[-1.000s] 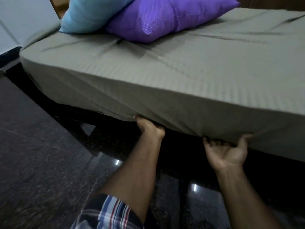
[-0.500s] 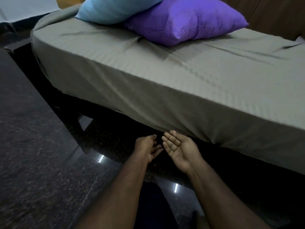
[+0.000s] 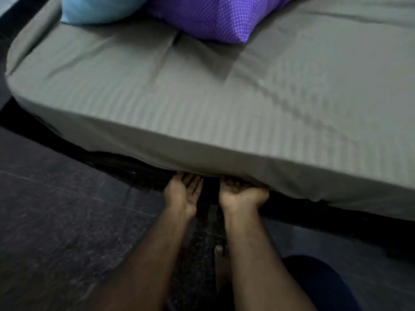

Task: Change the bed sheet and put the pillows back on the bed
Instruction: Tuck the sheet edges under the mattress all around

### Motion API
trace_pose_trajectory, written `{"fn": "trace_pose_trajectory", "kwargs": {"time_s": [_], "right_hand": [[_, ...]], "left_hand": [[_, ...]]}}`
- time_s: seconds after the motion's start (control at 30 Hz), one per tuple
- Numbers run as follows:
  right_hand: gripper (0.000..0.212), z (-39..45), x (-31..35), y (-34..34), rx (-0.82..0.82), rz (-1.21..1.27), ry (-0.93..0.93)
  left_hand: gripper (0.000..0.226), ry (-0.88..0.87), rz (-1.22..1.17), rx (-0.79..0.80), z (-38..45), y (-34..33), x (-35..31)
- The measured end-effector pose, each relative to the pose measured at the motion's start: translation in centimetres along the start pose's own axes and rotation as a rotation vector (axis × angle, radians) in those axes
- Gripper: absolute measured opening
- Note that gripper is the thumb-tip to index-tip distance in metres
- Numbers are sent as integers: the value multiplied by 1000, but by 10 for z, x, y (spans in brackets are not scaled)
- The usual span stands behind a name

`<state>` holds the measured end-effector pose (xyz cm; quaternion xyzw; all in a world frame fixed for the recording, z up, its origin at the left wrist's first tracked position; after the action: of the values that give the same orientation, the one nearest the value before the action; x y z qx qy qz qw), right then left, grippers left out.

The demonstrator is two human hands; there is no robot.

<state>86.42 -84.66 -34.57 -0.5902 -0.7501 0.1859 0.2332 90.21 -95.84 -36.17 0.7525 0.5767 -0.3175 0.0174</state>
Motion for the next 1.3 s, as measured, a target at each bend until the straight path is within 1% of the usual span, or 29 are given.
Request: {"fn": "trace_pose_trajectory", "kwargs": {"time_s": [0.07,0.17,0.27,0.33,0.4,0.5,0.57,0.63,0.7,0.77,0.8,0.87,0.93,1.0,1.07,1.17,1.23,1.3], "right_hand": [[50,7,-2,-3,50,26,26],[60,22,-21,3,93,8,88],[72,39,-38,3,115,-8,149],[77,45,-41,6,172,7,201],[71,43,-44,7,221,-13,224],[48,20,-42,14,233,-114,209],[27,7,-43,21,202,-272,202],[19,8,-45,30,108,-501,272],[15,10,-50,31,34,-688,349],[21,11,-58,27,-6,-799,384],[24,12,-60,25,-24,-830,391],[25,12,-65,21,-57,-852,425],[26,12,-68,21,-100,-885,491],[27,17,-69,26,-139,-931,557],[27,21,-66,37,-200,-941,612],[28,24,-63,51,-276,-928,627],[24,21,-65,51,-244,-863,582],[20,14,-65,44,-184,-713,539]], "left_hand": [[25,-24,-42,-26,5,-9,-12],[28,-24,-133,-10,16,-11,-13],[43,35,-243,114,26,-11,-18],[51,88,-303,208,36,-12,-22],[59,116,-381,302,43,-18,-29],[67,155,-461,367,34,-30,-35],[72,153,-444,347,27,-33,-37],[75,166,-380,345,29,-29,-38],[66,182,-221,338,34,-14,-45],[50,198,-20,332,39,8,-57],[42,178,69,326,40,20,-67],[28,69,187,277,41,37,-85],[16,-93,210,193,43,43,-97],[11,-213,205,137,47,40,-102],[11,-281,220,101,56,41,-101],[14,-336,296,-6,71,61,-105],[15,-327,289,-40,76,73,-109],[20,-304,233,-38,77,74,-112]]}}
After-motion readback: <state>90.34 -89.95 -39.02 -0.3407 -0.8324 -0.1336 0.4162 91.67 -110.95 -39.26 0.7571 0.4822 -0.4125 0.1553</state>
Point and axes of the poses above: each hand's wrist, its own z-axis towards the middle knuckle, its own y-axis out of the back of the hand, x = y × z, the point moved 2 cm from there along z, towards the middle knuckle, and after that the axes turned 4 degrees about -z, right-handed, at the moved point
